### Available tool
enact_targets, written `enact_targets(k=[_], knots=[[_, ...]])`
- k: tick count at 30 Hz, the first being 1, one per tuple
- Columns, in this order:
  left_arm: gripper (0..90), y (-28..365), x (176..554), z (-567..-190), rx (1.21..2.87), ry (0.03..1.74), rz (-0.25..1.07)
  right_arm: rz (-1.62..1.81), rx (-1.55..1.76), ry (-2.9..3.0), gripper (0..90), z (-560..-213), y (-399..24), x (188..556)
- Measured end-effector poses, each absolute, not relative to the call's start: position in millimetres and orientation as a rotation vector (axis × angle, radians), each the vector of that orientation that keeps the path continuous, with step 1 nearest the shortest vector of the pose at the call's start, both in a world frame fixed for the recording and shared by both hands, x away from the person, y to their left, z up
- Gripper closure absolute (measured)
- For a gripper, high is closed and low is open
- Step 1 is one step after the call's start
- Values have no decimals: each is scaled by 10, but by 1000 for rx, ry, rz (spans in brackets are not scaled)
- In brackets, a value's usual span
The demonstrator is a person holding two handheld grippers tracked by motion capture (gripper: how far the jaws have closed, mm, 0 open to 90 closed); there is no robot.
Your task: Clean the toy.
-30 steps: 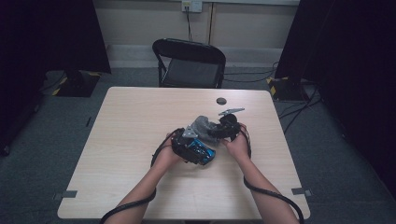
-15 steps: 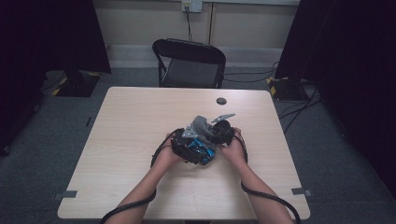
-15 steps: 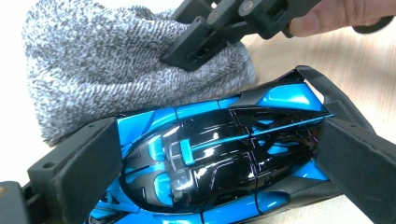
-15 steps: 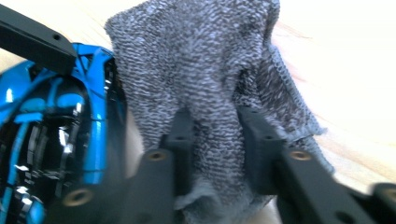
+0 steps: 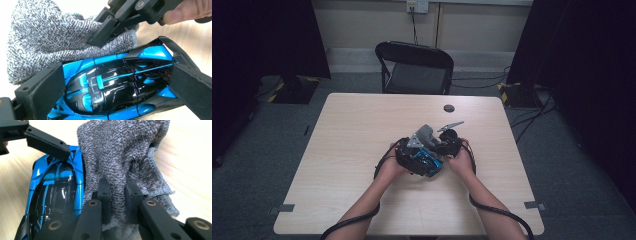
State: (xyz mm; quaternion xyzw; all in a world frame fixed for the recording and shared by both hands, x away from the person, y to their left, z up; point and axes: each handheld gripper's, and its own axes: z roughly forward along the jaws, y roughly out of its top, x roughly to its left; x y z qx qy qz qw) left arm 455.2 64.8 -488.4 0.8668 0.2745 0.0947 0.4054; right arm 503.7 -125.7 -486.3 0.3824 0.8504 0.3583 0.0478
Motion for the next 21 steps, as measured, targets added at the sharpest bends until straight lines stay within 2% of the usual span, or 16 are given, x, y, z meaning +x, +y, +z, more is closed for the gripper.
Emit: enact_targets(k=[21], knots=[[5,648,4562,-4883,2191,687,234,1134,1092,2680,782,-4847,-1511,4953]])
